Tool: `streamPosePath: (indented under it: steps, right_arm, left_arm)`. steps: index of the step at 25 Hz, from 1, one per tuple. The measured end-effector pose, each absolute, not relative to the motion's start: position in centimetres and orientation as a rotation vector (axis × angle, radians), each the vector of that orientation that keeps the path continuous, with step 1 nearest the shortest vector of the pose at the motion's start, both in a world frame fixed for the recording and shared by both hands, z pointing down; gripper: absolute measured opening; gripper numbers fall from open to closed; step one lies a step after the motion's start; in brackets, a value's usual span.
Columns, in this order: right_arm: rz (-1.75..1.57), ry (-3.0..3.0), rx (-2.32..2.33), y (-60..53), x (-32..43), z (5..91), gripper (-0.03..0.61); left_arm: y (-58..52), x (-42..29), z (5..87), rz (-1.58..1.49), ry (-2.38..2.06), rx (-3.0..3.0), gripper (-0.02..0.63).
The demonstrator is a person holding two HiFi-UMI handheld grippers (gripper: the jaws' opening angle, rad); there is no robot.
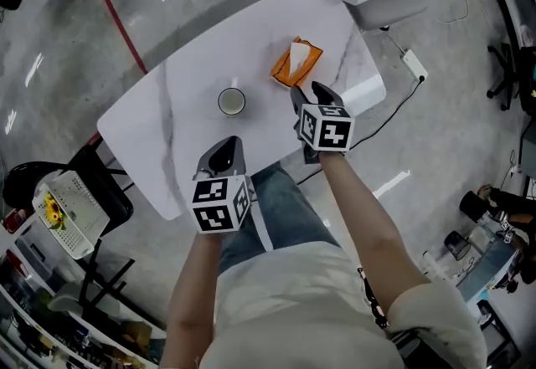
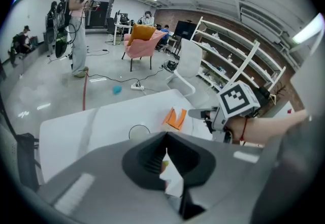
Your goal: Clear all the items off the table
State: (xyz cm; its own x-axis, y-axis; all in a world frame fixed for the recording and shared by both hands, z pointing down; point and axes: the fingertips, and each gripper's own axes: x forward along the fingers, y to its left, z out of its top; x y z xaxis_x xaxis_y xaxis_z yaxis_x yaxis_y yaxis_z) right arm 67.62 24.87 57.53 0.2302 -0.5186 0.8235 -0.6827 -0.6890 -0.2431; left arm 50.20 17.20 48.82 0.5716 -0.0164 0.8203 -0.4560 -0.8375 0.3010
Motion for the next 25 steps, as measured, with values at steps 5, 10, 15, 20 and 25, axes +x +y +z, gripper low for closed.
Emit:
streamPosePath:
  steps: [5, 10, 15, 20, 25]
  right_arm:
    - [1.515, -1.074, 2.341, 24.7, 68.9, 61.0, 0.311]
    - [1.562, -1.050, 2.326, 23.9, 70.2, 64.3, 0.372]
    - [1.644, -1.006, 2.318, 23.2, 71.3, 67.5, 0.439]
    - [1.685, -0.933, 2.320, 22.9, 72.1, 70.0, 0.462]
    - [1.692, -0.878, 2.290, 22.9, 72.7, 72.1, 0.477]
  left_arm:
    - [18.0, 50.5, 50.5, 1.234, -0.370, 2.298, 0.009]
    - [18.7, 51.0, 52.0, 1.255, -0.372, 2.276, 0.009]
    - [19.4, 51.5, 53.6, 1.277, -0.371, 2.254, 0.009]
    - [19.7, 51.3, 54.3, 1.273, -0.382, 2.223, 0.009]
    - [20.5, 50.7, 55.0, 1.279, -0.383, 2.179, 0.009]
